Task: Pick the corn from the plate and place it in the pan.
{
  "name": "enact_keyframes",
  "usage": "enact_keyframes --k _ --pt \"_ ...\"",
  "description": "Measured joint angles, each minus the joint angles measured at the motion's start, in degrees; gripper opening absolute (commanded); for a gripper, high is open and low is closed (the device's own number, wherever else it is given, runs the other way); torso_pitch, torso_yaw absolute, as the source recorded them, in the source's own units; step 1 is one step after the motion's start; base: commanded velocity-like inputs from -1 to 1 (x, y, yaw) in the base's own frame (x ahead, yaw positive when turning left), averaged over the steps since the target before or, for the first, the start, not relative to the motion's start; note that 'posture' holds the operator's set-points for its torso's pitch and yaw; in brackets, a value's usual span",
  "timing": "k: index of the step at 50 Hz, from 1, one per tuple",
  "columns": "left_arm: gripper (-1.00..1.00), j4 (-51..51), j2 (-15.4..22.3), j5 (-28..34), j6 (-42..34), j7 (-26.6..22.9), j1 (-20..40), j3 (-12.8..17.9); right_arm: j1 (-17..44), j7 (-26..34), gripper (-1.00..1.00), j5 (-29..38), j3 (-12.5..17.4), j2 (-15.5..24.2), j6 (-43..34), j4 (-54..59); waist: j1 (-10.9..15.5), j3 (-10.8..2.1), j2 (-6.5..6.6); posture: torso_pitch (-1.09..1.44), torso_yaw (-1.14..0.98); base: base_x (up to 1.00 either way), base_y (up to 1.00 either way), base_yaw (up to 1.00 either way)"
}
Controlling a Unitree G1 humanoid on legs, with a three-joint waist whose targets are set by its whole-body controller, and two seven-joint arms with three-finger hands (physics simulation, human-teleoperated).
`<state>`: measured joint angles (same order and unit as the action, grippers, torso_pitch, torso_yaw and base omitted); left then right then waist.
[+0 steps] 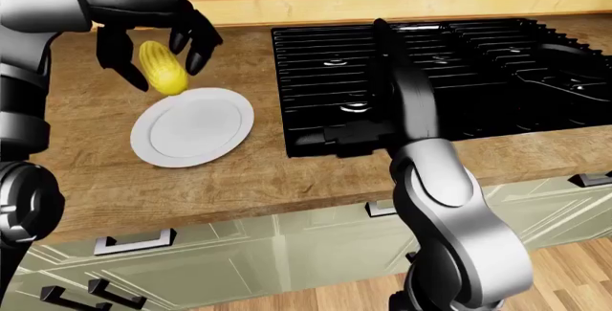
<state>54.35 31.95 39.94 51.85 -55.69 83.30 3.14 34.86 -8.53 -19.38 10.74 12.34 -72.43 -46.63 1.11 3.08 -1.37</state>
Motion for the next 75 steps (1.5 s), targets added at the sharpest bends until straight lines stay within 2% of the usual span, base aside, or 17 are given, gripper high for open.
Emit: enact_keyframes --k 4,7,9,13,16,19,28,32,36,39,46,55,59,65,70,72,75 --pt "-0.95 -0.18 0.2 -0.32 -0.47 -0.71 -0.22 0.04 0.19 0.29 1.0 -0.23 -0.43 -0.36 -0.82 -0.02 0.17 0.06 0.42 0.0 0.0 0.0 -0.14 0.0" --pt "-0.95 0.1 0.59 -0.23 -0.85 -1.33 -0.67 0.18 0.36 0.59 1.0 -0.54 -0.67 -0.49 -1.37 -0.44 0.12 -0.49 2.45 0.0 0.0 0.0 -0.2 0.0" --pt "-0.95 -0.11 0.49 -0.15 -1.04 -1.44 -0.37 0.12 0.49 0.63 1.0 -0.47 -0.43 -0.37 -1.29 -0.67 -0.27 -0.9 2.7 0.0 0.0 0.0 -0.2 0.0" --pt "-0.95 -1.35 0.38 -0.83 -0.77 -0.82 0.23 0.39 0.4 0.56 1.0 0.0 -0.13 -0.34 -0.7 -0.96 -0.42 -0.44 0.7 0.0 0.0 0.0 -0.2 0.0" --pt "-0.95 -1.55 0.32 -0.95 -0.85 -0.65 0.2 0.44 0.42 0.67 1.0 0.09 0.07 -0.13 -0.64 -1.06 -0.42 -0.99 -2.38 0.0 0.0 0.0 -0.2 0.0" --pt "-0.95 -1.01 -0.91 -0.92 -0.52 -0.76 -0.66 -0.62 -0.29 0.36 1.0 0.65 1.05 -0.02 -1.13 -0.68 -1.07 -0.04 -1.44 0.0 0.0 0.0 -0.2 0.0" --pt "-0.95 -1.73 -0.36 -0.87 -1.09 -1.26 -0.34 0.02 0.67 0.51 1.0 0.61 0.6 0.0 -1.26 -0.9 0.19 0.1 1.82 0.0 0.0 0.0 -0.19 0.0" --pt "-0.95 -1.79 -0.34 -1.27 -1.03 -1.11 -0.31 0.07 0.86 0.56 1.0 0.69 0.63 0.08 -1.11 -0.83 0.02 -0.27 4.59 0.0 0.0 0.0 -0.2 0.0" --pt "-0.95 -0.66 0.3 -0.79 -1.2 -1.7 -1.42 0.17 0.22 1.01 1.0 0.2 -0.35 -0.44 -1.4 -0.5 0.35 -0.41 4.49 0.0 0.0 0.0 -0.2 0.0" --pt "-0.95 -0.89 0.02 -0.53 -1.55 -2.09 -1.12 -0.04 0.81 1.03 1.0 0.14 0.18 -0.25 -1.77 -0.64 -0.19 -0.43 3.14 0.0 0.0 0.0 -0.2 0.0" --pt "-0.95 -1.88 -0.02 -1.37 -1.79 -2.17 -0.47 0.4 1.49 0.78 1.0 0.05 0.54 -0.13 -1.62 -1.63 -0.2 -0.7 -2.37 0.0 0.0 0.0 -0.21 0.0" --pt "-0.95 -1.55 -0.61 -1.22 -1.39 -2.01 -0.22 -0.19 1.18 0.23 1.0 0.51 1.14 0.01 -2.09 -1.34 -0.1 0.46 2.12 0.0 0.0 0.0 -0.25 0.0" --pt "-0.94 -1.96 -0.27 -1.51 -1.53 -1.96 0.17 0.16 1.54 0.31 1.0 0.23 1.03 -0.06 -1.95 -1.56 0.01 -0.04 4.67 0.0 0.0 0.0 -0.24 0.0" --pt "-0.95 -0.5 -0.06 -0.69 -1.78 -2.67 -0.79 -0.13 1.04 0.76 1.0 -0.5 0.35 -0.23 -2.57 -1.14 -0.1 -0.43 3.44 0.0 0.0 0.0 -0.25 0.0" --pt "-0.95 -1.97 -0.06 -1.38 -2.05 -2.68 -0.48 0.39 1.48 0.57 1.0 -0.32 0.59 -0.18 -1.91 -1.7 -0.01 -0.01 -0.11 0.0 0.0 0.0 -0.25 0.0" --pt "-0.95 -2.0 -0.1 -1.46 -2.19 -2.68 -0.19 0.37 1.59 0.55 1.0 -0.39 0.58 -0.06 -1.97 -1.69 -0.06 -0.58 -2.59 0.0 0.0 0.0 -0.25 0.0" --pt "-0.95 -2.26 -1.45 -1.83 -1.87 -2.43 -0.65 -0.36 0.75 0.25 1.0 0.07 1.52 0.3 -2.19 -1.28 -1.09 -0.16 -1.7 0.0 0.0 0.0 -0.24 0.0"
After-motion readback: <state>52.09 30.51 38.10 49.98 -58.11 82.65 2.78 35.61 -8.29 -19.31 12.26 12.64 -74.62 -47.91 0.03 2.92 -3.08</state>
